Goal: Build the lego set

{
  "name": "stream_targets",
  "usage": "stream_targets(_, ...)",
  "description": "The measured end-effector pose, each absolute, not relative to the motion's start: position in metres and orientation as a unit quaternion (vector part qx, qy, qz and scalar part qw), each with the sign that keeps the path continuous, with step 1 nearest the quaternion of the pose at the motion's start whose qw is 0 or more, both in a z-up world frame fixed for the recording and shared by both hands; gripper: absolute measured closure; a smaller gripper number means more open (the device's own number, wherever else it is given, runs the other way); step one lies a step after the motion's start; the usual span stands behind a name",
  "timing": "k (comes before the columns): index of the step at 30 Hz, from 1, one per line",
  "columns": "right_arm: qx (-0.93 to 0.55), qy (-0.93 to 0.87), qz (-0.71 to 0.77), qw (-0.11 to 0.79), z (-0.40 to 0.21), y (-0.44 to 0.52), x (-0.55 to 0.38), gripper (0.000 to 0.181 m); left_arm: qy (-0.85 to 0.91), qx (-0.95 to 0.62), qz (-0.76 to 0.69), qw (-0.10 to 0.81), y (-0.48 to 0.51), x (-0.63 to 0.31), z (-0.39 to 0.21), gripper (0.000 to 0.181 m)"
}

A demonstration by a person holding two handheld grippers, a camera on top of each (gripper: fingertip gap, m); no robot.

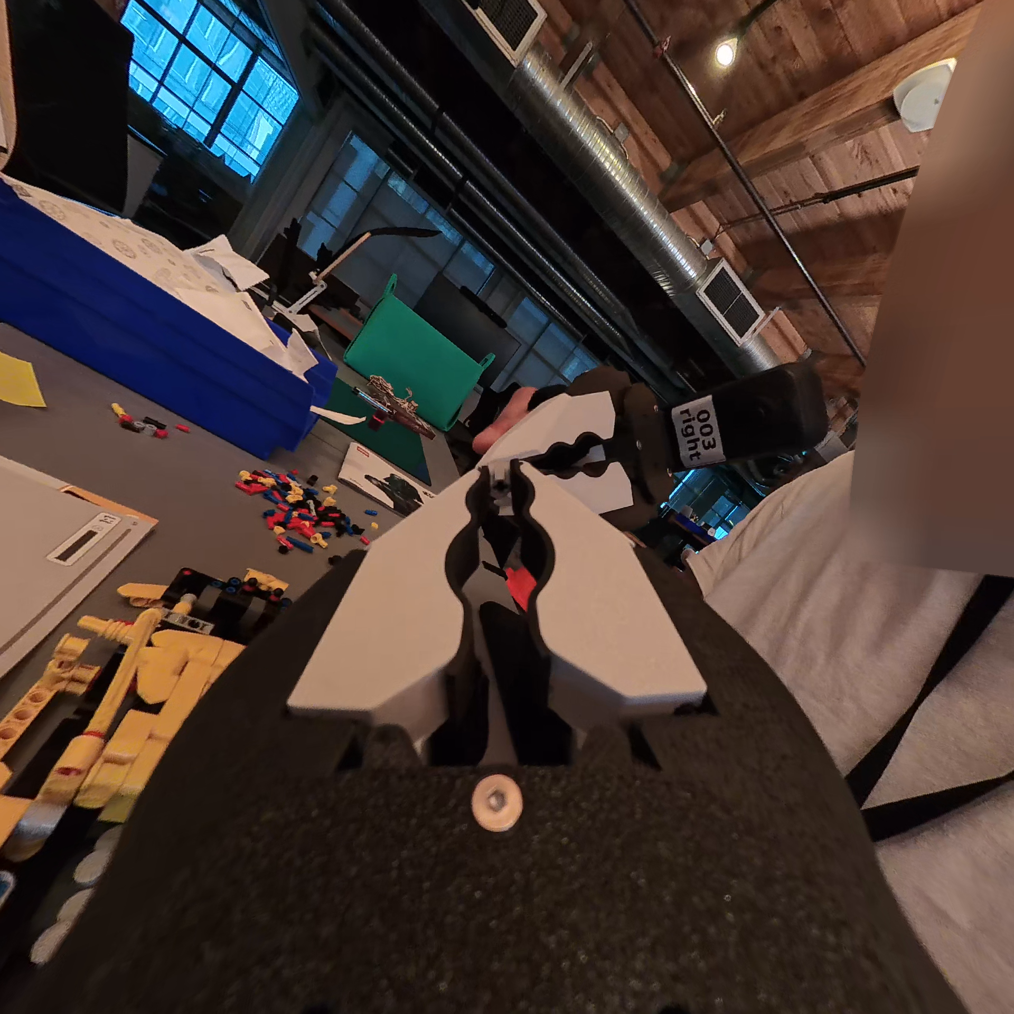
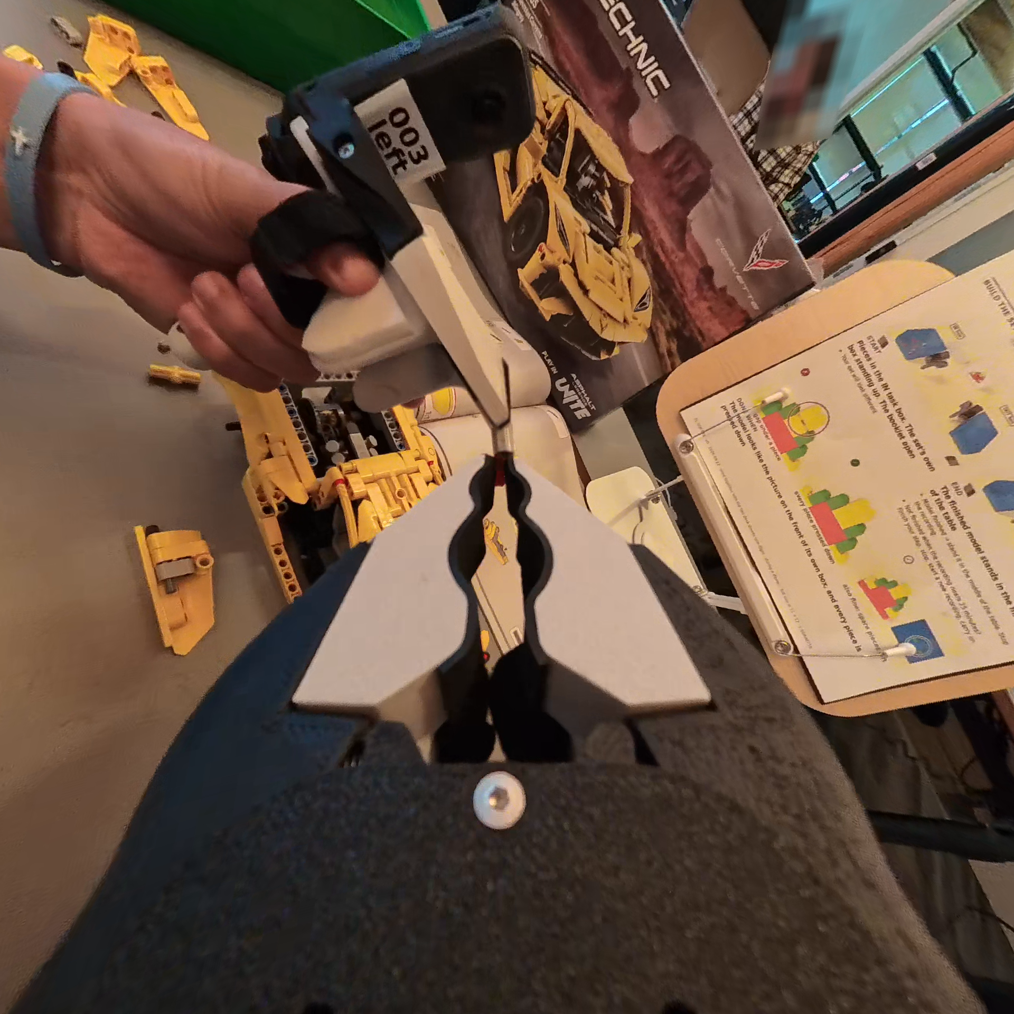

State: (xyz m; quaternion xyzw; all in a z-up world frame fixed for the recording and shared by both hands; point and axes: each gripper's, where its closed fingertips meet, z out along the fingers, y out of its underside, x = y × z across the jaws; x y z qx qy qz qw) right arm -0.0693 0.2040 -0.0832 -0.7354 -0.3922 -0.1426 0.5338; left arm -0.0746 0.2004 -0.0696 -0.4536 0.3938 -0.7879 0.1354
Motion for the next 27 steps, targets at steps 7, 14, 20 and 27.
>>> stream_targets(7, -0.733, -0.388, -0.136, 0.541, -0.077, 0.2, -0.068, 0.179, 0.382, -0.453, -0.794, 0.135, 0.205, -0.075, -0.069, 0.175)
stream_targets(14, -0.736, -0.398, -0.145, 0.529, -0.081, 0.201, -0.068, 0.179, 0.389, -0.46, -0.786, 0.136, 0.205, -0.075, -0.072, 0.175)
stream_targets(20, -0.737, -0.418, -0.176, 0.5, -0.087, 0.2, -0.066, 0.179, 0.406, -0.47, -0.77, 0.146, 0.204, -0.072, -0.079, 0.175)
stream_targets(27, -0.753, -0.419, -0.095, 0.499, -0.092, 0.196, -0.074, 0.18, 0.481, -0.447, -0.727, 0.203, 0.197, -0.08, -0.081, 0.175)
